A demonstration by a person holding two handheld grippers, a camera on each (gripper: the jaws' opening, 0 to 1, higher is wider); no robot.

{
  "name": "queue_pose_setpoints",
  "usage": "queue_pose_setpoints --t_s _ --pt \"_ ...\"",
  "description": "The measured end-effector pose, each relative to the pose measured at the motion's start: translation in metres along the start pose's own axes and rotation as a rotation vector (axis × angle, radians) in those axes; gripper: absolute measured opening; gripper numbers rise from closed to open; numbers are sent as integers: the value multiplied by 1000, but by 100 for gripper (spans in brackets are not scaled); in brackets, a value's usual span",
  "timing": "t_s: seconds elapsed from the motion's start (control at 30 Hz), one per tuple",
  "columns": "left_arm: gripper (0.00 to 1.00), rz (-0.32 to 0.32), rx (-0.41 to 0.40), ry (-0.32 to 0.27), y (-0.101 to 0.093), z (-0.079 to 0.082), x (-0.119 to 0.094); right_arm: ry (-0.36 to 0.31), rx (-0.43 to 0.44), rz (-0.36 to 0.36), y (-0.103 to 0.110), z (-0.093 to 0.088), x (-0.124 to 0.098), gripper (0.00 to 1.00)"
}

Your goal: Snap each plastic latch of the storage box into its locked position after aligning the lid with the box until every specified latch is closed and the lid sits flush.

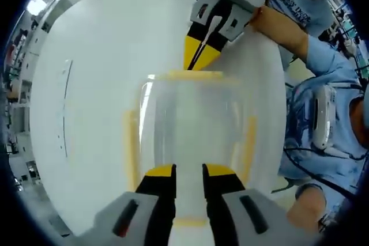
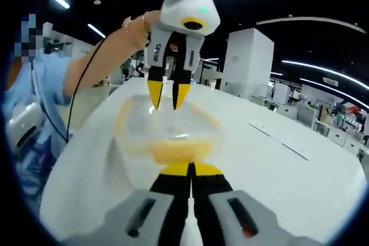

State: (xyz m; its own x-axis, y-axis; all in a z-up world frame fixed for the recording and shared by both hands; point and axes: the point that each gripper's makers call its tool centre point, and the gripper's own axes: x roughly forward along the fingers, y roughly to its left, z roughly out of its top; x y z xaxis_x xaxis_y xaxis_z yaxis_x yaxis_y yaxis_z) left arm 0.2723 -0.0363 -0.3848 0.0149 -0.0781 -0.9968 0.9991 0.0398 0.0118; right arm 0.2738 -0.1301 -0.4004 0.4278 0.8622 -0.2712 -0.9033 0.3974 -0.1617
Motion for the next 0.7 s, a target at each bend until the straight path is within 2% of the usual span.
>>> queue_pose_setpoints --t_s 0.1,0.47,0.7 --pt "17 0 -7 -22 1 0 -1 -1 11 1 0 -1 2 0" --pt "17 -1 5 -14 1 1 0 12 9 -9 -2 -1 3 0" --pt "16 9 -7 -33 1 1 0 -26 102 21 -2 -2 5 0"
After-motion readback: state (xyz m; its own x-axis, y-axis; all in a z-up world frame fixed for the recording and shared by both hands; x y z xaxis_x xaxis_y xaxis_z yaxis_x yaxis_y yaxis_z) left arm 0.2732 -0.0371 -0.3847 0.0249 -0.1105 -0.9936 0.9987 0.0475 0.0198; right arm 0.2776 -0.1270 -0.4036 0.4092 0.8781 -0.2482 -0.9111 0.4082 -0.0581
